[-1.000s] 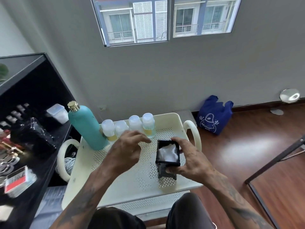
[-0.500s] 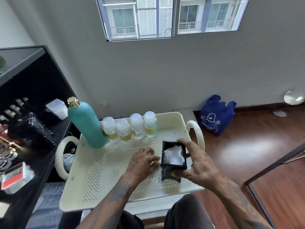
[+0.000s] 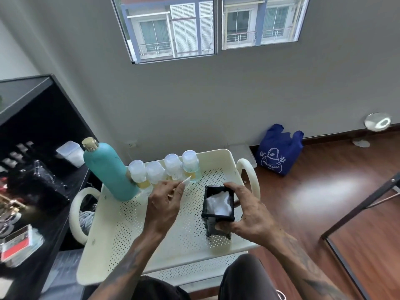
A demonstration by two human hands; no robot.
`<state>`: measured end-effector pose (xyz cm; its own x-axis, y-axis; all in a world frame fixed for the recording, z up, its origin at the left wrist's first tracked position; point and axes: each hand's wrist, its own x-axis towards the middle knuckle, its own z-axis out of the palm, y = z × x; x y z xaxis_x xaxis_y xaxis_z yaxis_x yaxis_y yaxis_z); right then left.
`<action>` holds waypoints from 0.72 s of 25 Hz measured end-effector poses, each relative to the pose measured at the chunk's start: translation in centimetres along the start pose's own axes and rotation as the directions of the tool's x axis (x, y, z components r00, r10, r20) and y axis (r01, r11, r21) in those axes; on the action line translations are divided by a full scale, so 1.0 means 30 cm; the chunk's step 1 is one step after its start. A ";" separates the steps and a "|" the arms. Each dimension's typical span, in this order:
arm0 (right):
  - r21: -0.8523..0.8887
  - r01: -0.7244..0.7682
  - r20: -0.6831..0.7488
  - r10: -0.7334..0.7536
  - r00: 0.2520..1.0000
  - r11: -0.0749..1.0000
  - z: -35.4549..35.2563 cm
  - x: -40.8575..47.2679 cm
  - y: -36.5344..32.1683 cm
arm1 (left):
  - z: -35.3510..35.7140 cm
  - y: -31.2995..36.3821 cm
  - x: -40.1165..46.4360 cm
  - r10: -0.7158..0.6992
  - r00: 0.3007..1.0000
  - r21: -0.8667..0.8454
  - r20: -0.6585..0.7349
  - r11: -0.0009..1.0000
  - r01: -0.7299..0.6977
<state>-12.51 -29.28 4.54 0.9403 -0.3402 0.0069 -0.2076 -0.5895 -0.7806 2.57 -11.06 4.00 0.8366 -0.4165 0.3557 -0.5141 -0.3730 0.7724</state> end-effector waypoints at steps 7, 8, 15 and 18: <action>0.007 -0.012 -0.004 0.012 1.000 1.000 0.004 -0.002 -0.004 | 0.035 0.225 0.008 0.336 0.823 0.312 0.458 0.806 -0.502; 0.015 -0.012 -0.003 0.012 1.000 1.000 0.004 -0.001 -0.002 | 0.043 0.222 -0.001 0.276 0.810 0.348 0.517 0.797 -0.493; 0.019 0.007 -0.017 -0.007 1.000 1.000 0.008 0.003 0.008 | 0.044 0.216 -0.025 0.075 0.729 0.415 0.680 0.781 -0.467; 0.015 0.005 -0.017 -0.005 1.000 1.000 0.007 0.005 0.008 | 0.055 0.214 -0.040 0.057 0.714 0.394 0.697 0.802 -0.448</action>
<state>-12.36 -29.32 4.24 0.9366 -0.3497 0.0209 -0.1991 -0.5803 -0.7897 -2.03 -14.34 7.66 0.4368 -0.8969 -0.0690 -0.8621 -0.4393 0.2527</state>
